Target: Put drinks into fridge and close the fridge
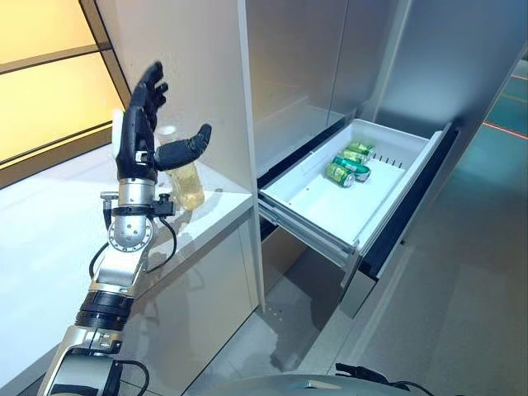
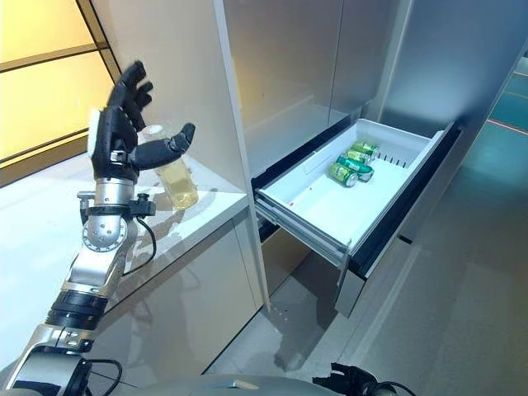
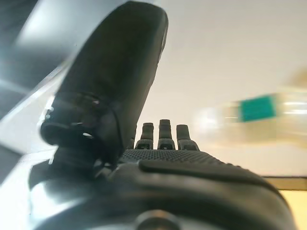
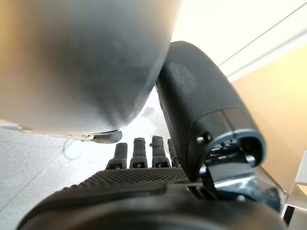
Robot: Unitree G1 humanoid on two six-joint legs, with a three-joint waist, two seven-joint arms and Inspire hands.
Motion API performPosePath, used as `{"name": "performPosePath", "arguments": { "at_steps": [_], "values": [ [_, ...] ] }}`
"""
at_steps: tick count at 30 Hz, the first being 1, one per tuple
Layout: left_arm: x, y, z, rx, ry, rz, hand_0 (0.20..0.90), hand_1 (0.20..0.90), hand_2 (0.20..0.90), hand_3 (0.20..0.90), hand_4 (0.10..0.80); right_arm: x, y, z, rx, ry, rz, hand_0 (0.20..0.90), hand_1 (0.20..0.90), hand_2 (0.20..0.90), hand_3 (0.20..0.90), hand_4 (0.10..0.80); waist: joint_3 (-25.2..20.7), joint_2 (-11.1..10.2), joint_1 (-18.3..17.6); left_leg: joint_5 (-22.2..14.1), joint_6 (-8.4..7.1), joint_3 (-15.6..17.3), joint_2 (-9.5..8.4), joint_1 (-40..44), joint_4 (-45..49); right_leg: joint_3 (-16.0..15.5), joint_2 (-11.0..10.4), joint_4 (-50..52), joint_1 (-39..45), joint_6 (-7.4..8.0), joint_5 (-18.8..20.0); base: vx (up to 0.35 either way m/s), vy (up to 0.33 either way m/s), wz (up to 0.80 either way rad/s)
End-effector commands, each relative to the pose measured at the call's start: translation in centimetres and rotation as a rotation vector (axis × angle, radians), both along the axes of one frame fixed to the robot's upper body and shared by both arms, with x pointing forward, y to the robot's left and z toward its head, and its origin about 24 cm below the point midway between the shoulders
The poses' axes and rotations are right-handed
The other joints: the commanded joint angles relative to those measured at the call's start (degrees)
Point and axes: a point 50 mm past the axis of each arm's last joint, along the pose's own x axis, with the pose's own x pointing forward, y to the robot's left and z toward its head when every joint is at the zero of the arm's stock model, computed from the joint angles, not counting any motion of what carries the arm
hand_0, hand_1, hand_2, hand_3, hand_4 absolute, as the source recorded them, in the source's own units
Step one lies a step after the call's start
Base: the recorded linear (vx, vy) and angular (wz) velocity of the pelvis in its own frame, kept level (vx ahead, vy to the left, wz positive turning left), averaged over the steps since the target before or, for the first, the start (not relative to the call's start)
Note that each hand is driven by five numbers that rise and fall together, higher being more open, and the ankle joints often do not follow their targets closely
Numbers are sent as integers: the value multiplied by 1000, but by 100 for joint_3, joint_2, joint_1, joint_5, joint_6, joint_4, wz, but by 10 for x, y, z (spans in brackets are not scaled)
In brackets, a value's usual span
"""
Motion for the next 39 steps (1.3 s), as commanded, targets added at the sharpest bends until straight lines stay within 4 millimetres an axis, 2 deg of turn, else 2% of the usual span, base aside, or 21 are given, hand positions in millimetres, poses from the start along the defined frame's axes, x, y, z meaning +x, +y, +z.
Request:
{"name": "performPosePath", "arguments": {
  "at_steps": [1, 7, 14, 26, 39],
  "values": [
    [7, 4, 45, 84, -198, 37, 900, 900, 900, 900, 800, -12, 12, -4, 34, 64, 74, 900, 900, 900, 900, 800, 9, -79, -90, -542, 167, 144, -103, 42, 50, 44, -79, 442, -33, 330, -369, 0, 0, 0],
    [9, 14, 30, 85, -140, 81, 900, 900, 900, 900, 800, -13, 11, -4, 33, 72, 74, 900, 900, 900, 900, 800, 3, -83, -91, -540, 152, 170, -101, 47, 47, 32, -84, 441, -30, 347, -366, 0, 0, 0],
    [9, 13, 24, 51, -129, 81, 900, 900, 900, 900, 800, -12, 8, -4, 30, 74, 77, 900, 900, 900, 900, 800, 20, -83, -99, -542, 149, 178, -100, 59, 40, 31, -86, 450, -27, 354, -369, 0, 0, 0],
    [14, 16, 4, -162, -35, 53, 900, 900, 900, 900, 800, -10, 9, -3, 27, 75, 84, 900, 900, 900, 900, 800, 35, -92, -136, -536, 142, 215, -101, 72, 50, 37, -88, 480, -18, 357, -382, 0, 0, 0],
    [19, 27, -4, -192, 9, 121, 900, 900, 900, 900, 800, -10, 8, -3, 23, 78, 88, 900, 900, 900, 900, 800, 25, -102, -191, -545, 143, 276, -99, 82, 48, 78, -86, 482, -19, 370, -384, 0, 0, 0]
  ]
}}
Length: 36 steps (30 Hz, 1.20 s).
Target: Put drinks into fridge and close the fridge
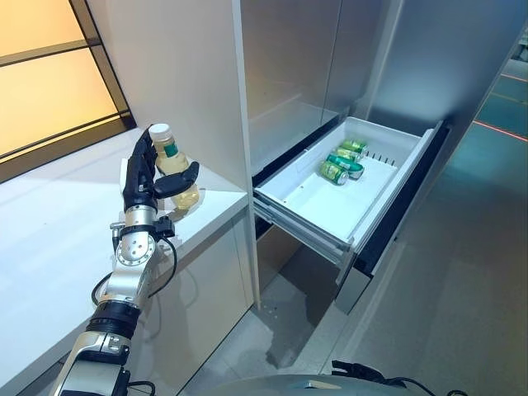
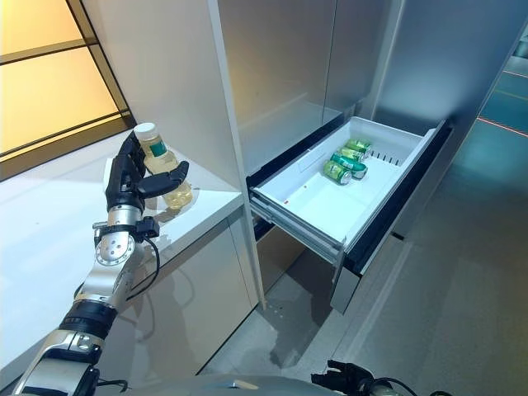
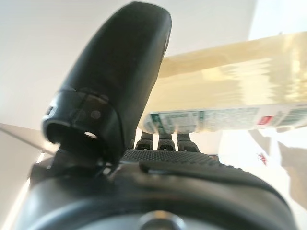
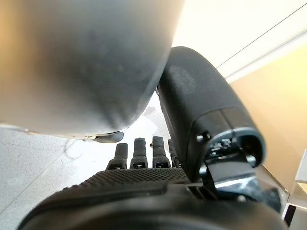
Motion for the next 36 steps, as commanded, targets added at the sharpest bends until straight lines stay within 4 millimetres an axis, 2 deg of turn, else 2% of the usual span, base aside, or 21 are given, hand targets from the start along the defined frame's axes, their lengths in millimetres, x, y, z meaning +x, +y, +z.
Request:
{"name": "performPosePath", "arguments": {
  "at_steps": [1, 10, 11, 12, 13, 14, 15, 21, 27, 28, 30, 31, 34, 36],
  "values": [
    [18, 7, 61, 16, -263, 33, 900, 900, 900, 900, 800, -17, 3, -4, 9, 79, 68, 900, 900, 900, 900, 800, -59, -18, -71, -541, 150, 214, -117, 48, 51, 48, -103, 486, -33, 380, -393, 0, 0, 0],
    [17, 7, 65, 0, -286, 40, 900, 900, 900, 900, 800, -19, 3, -4, 8, 82, 67, 900, 900, 900, 900, 800, -53, -18, -78, -543, 151, 214, -117, 41, 59, 60, -100, 497, -42, 382, -404, 11, -2, -3],
    [17, 7, 66, -10, -293, 36, 782, 782, 782, 763, 663, -19, 3, -4, 8, 82, 68, 900, 900, 900, 900, 800, -50, -18, -78, -543, 151, 216, -119, 41, 61, 58, -101, 499, -42, 382, -404, 16, -1, -6],
    [17, 7, 67, -21, -300, 30, 782, 782, 782, 763, 663, -19, 3, -4, 9, 82, 69, 900, 900, 900, 900, 800, -48, -18, -79, -543, 151, 217, -119, 40, 62, 57, -101, 501, -43, 382, -405, 18, -1, -5],
    [16, 6, 69, -46, -317, 17, 429, 429, 429, 351, 251, -20, 3, -4, 10, 82, 70, 900, 900, 900, 900, 800, -43, -20, -79, -543, 151, 212, -119, 41, 63, 59, -100, 504, -43, 381, -407, 0, 0, 0],
    [16, 6, 69, -46, -317, 17, 429, 429, 429, 351, 251, -20, 3, -4, 10, 82, 70, 900, 900, 900, 900, 800, -43, -20, -80, -543, 151, 212, -119, 42, 63, 59, -100, 504, -42, 381, -407, 0, 0, 0],
    [15, 4, 72, -100, -348, -16, 300, 300, 300, 200, 100, -19, 4, -4, 12, 81, 72, 900, 900, 900, 900, 800, -41, -21, -76, -546, 153, 206, -118, 44, 62, 58, -100, 504, -38, 379, -411, 0, 0, 0],
    [10, -12, 89, -279, -481, -190, 300, 300, 300, 200, 100, -16, 5, -4, 11, 61, 87, 900, 900, 900, 900, 800, -26, -29, -59, -551, 153, 170, -118, 44, 57, 53, -96, 501, -31, 366, -421, 0, 0, 0],
    [-2, -39, 121, -411, -646, -437, 300, 300, 300, 200, 100, 9, 10, 2, -14, -71, 178, 900, 900, 900, 900, 800, -2, -41, -24, -546, 157, 85, -122, 30, 53, 39, -88, 519, -34, 347, -436, 0, 0, 0],
    [-2, -39, 120, -411, -646, -437, 300, 300, 300, 200, 100, 9, 10, 2, -15, -71, 178, 900, 900, 900, 900, 800, -1, -41, -25, -546, 157, 84, -123, 31, 53, 39, -89, 519, -33, 347, -436, 0, 0, 0],
    [-10, -52, 135, -402, -706, -526, 300, 300, 300, 200, 100, 31, 17, 9, -44, -177, 302, 900, 900, 900, 900, 800, 24, -48, -11, -541, 159, 45, -124, 27, 48, 29, -89, 525, -36, 340, -438, 0, 0, 0],
    [-10, -52, 135, -402, -706, -526, 300, 300, 300, 200, 100, 31, 17, 9, -44, -177, 303, 900, 900, 900, 900, 800, 24, -48, -12, -541, 159, 44, -125, 28, 48, 28, -89, 525, -36, 340, -438, 0, 0, 0],
    [-21, -67, 149, -349, -766, -647, 300, 300, 300, 200, 100, 68, 38, 30, -19, -361, 447, 900, 900, 900, 900, 800, 55, -76, 4, -522, 147, -9, -117, 26, 41, -4, -99, 505, -18, 345, -418, -21, -27, 2],
    [-25, -71, 151, -332, -781, -688, 300, 300, 300, 200, 100, 79, 47, 40, 9, -418, 480, 900, 900, 900, 900, 800, 73, -88, 3, -509, 145, -27, -119, 20, 39, -10, -101, 493, -12, 346, -406, -28, -32, 5]
  ]
}}
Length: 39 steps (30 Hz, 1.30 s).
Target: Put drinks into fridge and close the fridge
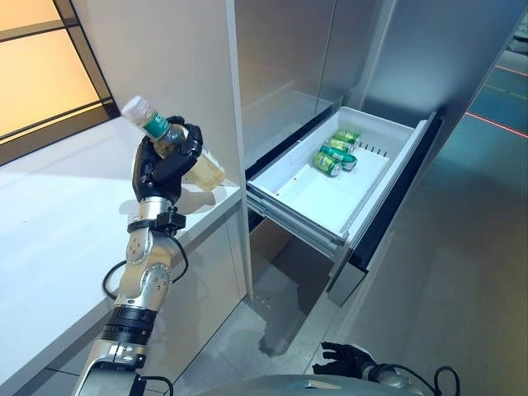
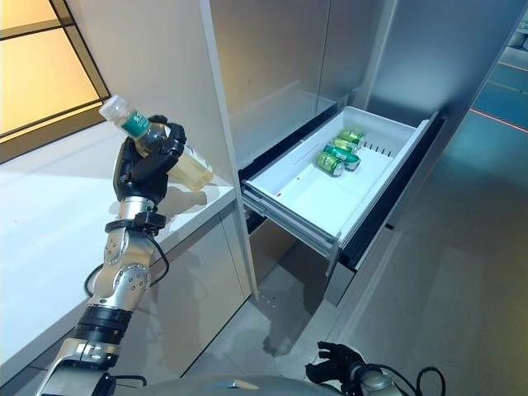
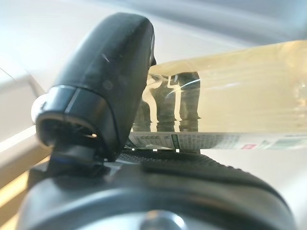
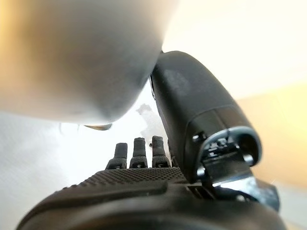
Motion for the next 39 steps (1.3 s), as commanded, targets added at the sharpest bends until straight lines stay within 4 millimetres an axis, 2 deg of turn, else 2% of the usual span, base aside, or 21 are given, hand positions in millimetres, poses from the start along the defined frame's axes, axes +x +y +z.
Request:
{"name": "performPosePath", "arguments": {
  "at_steps": [1, 3, 7, 9, 10, 12, 13, 17, 18, 22, 29, 39],
  "values": [
    [-15, -24, 96, 73, -528, -149, 300, 300, 300, 200, 100, 40, 29, 27, 108, -186, 136, 900, 900, 900, 900, 800, -206, 29, 17, -485, 163, -52, -143, -19, 23, -76, -135, 484, -26, 377, -413, -34, -37, 7],
    [-22, -30, 98, 98, -562, -238, 300, 300, 300, 200, 100, 55, 43, 49, 211, -244, 180, 900, 900, 900, 900, 800, -176, 1, 9, -463, 144, -68, -137, -37, 23, -106, -142, 455, -21, 386, -384, -45, -46, 5],
    [-29, -37, 96, 112, -579, -367, 300, 300, 300, 200, 100, 72, 50, 81, 340, -337, 227, 900, 900, 900, 900, 800, -138, -27, -4, -445, 128, -68, -127, -28, 23, -137, -143, 430, -5, 393, -359, -31, -29, 5],
    [-32, -42, 89, 112, -573, -469, 300, 300, 300, 200, 100, 88, 49, 114, 434, -424, 252, 900, 900, 900, 900, 800, -117, -41, -35, -429, 124, -44, -121, -23, 23, -128, -142, 405, 2, 400, -324, -11, -6, 2],
    [-33, -42, 88, 114, -572, -489, 300, 300, 300, 200, 100, 91, 47, 122, 458, -442, 253, 900, 900, 900, 900, 800, -110, -39, -41, -427, 121, -34, -117, -17, 23, -122, -142, 401, 5, 403, -317, 0, 0, 0],
    [-36, -44, 83, 137, -566, -531, 300, 300, 300, 200, 100, 102, 44, 149, 522, -529, 269, 900, 900, 900, 900, 800, -98, -38, -60, -424, 120, -5, -109, -12, 23, -99, -139, 398, -3, 407, -295, 0, 0, 0],
    [-38, -45, 79, 155, -558, -550, 300, 300, 300, 200, 100, 109, 43, 170, 575, -580, 274, 900, 900, 900, 900, 800, -95, -36, -72, -420, 124, 19, -107, -17, 23, -83, -140, 389, -12, 414, -277, 0, 0, 0],
    [-40, -46, 71, 204, -518, -586, 300, 300, 300, 200, 100, 119, 39, 212, 710, -693, 295, 900, 900, 900, 900, 800, -107, -31, -78, -424, 138, 74, -103, -31, 23, -37, -136, 380, -43, 426, -258, -19, 10, -10],
    [-40, -46, 68, 234, -498, -598, 300, 300, 300, 200, 100, 121, 39, 228, 769, -732, 308, 900, 900, 900, 900, 800, -116, -32, -72, -425, 141, 95, -98, -40, 23, -26, -137, 378, -56, 431, -252, -12, 9, -12],
    [-39, -50, 62, 270, -449, -640, 300, 300, 300, 200, 100, 125, 35, 259, 847, -787, 369, 900, 900, 900, 900, 800, -129, -47, -41, -427, 148, 118, -85, -62, 23, -26, -142, 382, -75, 428, -253, -8, 4, -5],
    [-36, -59, 53, 305, -382, -689, 300, 300, 300, 200, 100, 127, 32, 285, 841, -817, 418, 900, 900, 900, 900, 800, -137, -102, -56, -411, 150, 132, -84, -93, 23, -32, -156, 389, -110, 422, -236, -6, -5, 1],
    [-25, -72, 47, 341, -323, -666, 300, 300, 300, 200, 100, 127, 51, 287, 826, -736, 559, 900, 900, 900, 900, 800, -188, -137, -84, -384, 142, 163, -76, -125, 23, -2, -150, 343, -133, 414, -182, -5, -2, -1]
  ]
}}
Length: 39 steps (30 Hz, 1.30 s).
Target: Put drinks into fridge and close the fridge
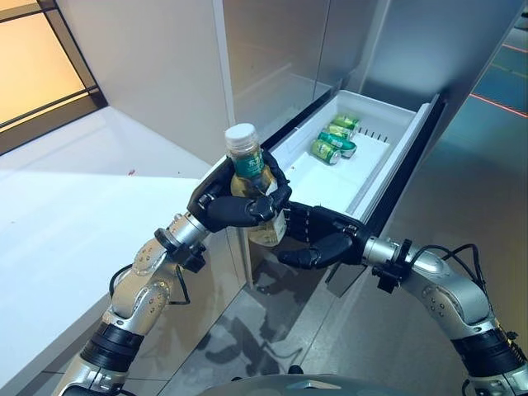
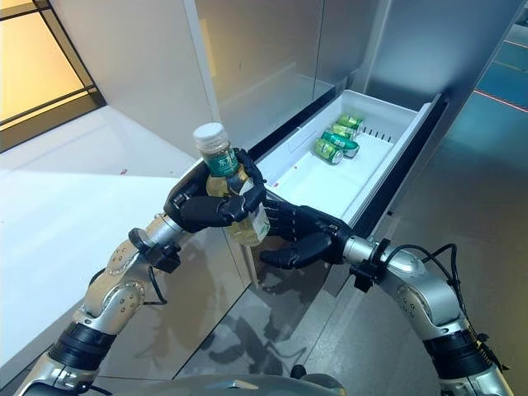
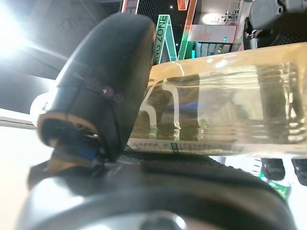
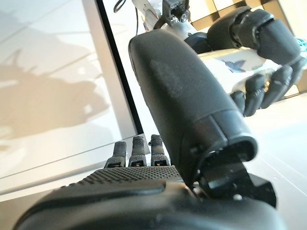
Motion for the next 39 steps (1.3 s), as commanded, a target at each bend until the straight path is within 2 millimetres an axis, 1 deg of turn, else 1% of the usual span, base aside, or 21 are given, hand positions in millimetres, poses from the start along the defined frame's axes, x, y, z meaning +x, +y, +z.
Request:
{"name": "performPosePath", "arguments": {
  "at_steps": [1, 4, 10, 11, 16, 17, 20, 26, 27, 28, 29, 30, 31, 34, 39],
  "values": [
    [11, -15, 62, -89, -301, -37, 300, 300, 300, 200, 100, 10, 27, 59, 99, -258, 170, 900, 900, 900, 900, 800, -453, -164, -6, -383, 146, 53, -77, -54, 10, -87, -165, 334, -21, 396, -222, 0, 0, 0],
    [15, -21, 56, -69, -269, -39, 300, 300, 300, 200, 100, 11, 37, 64, 112, -261, 210, 900, 900, 900, 900, 800, -468, -172, 9, -370, 133, 51, -69, -66, 10, -90, -161, 307, -15, 392, -209, -11, -6, -5],
    [19, -26, 46, -34, -235, -26, 300, 300, 300, 200, 100, 10, 50, 69, 135, -235, 279, 900, 900, 900, 900, 800, -471, -185, 36, -352, 117, 43, -57, -81, 10, -103, -153, 302, -20, 382, -209, 0, 0, 0],
    [20, -28, 44, -26, -224, -25, 300, 300, 300, 200, 100, 10, 55, 72, 151, -232, 292, 900, 900, 900, 900, 800, -475, -189, 46, -346, 114, 43, -55, -91, 10, -108, -150, 301, -26, 380, -210, 0, 0, 0],
    [22, -31, 37, -1, -205, -25, 300, 300, 300, 200, 100, 10, 62, 74, 185, -236, 307, 900, 900, 900, 900, 800, -468, -187, 72, -333, 106, 50, -48, -93, 10, -126, -149, 292, -15, 373, -207, 0, 0, 0],
    [22, -32, 32, 13, -187, -26, 300, 300, 300, 200, 100, 10, 66, 76, 207, -223, 313, 900, 900, 900, 900, 800, -467, -183, 90, -330, 102, 56, -46, -93, 10, -146, -153, 284, -12, 373, -204, 0, 0, 0],
    [23, -34, 26, 17, -169, -15, 300, 300, 300, 200, 100, 11, 73, 75, 250, -171, 304, 900, 900, 900, 900, 800, -474, -184, 114, -327, 97, 65, -37, -88, 10, -161, -151, 283, -5, 368, -209, 0, 0, 0],
    [22, -36, 24, -1, -186, -9, 300, 300, 300, 200, 100, 6, 84, 64, 324, -14, 298, 900, 900, 900, 900, 800, -480, -183, 137, -311, 87, 68, -17, -90, 14, -182, -142, 272, 9, 361, -211, 0, 0, 0],
    [21, -38, 24, -4, -188, -16, 300, 300, 300, 200, 100, 5, 86, 61, 346, 16, 296, 771, 771, 771, 749, 649, -477, -183, 140, -308, 84, 64, -13, -88, 13, -190, -141, 270, 11, 359, -210, 0, 0, 0],
    [20, -40, 23, -4, -195, -23, 300, 300, 300, 200, 100, 3, 89, 58, 385, 62, 290, 495, 495, 495, 428, 328, -471, -184, 143, -308, 80, 68, -9, -85, 16, -200, -140, 262, 21, 358, -210, 0, 0, 0],
    [19, -42, 23, -5, -200, -27, 300, 300, 300, 200, 100, 2, 91, 56, 413, 83, 275, 333, 333, 333, 238, 138, -463, -185, 146, -307, 76, 71, -6, -79, 19, -211, -140, 261, 28, 359, -208, 0, 0, 0],
    [19, -43, 24, -4, -205, -28, 300, 300, 300, 200, 100, 2, 93, 56, 430, 94, 265, 300, 300, 300, 200, 100, -455, -185, 147, -306, 75, 75, -5, -75, 19, -218, -140, 259, 32, 359, -205, 0, 0, 0],
    [18, -45, 24, -3, -217, -23, 300, 300, 300, 200, 100, 2, 95, 55, 467, 115, 240, 300, 300, 300, 200, 100, -446, -182, 152, -303, 75, 83, -3, -76, 25, -232, -141, 253, 36, 358, -200, 0, 0, 0],
    [17, -47, 24, 2, -238, -16, 300, 300, 300, 200, 100, 5, 97, 55, 498, 117, 189, 300, 300, 300, 200, 100, -433, -173, 158, -305, 73, 97, 3, -72, 31, -267, -147, 249, 40, 361, -199, 0, 0, 0],
    [14, -51, 27, -11, -270, -3, 300, 300, 300, 200, 100, 11, 96, 55, 477, 66, 110, 300, 300, 300, 200, 100, -424, -167, 159, -303, 71, 111, 12, -85, 35, -280, -143, 247, 24, 356, -203, 0, 0, 0]
  ]
}}
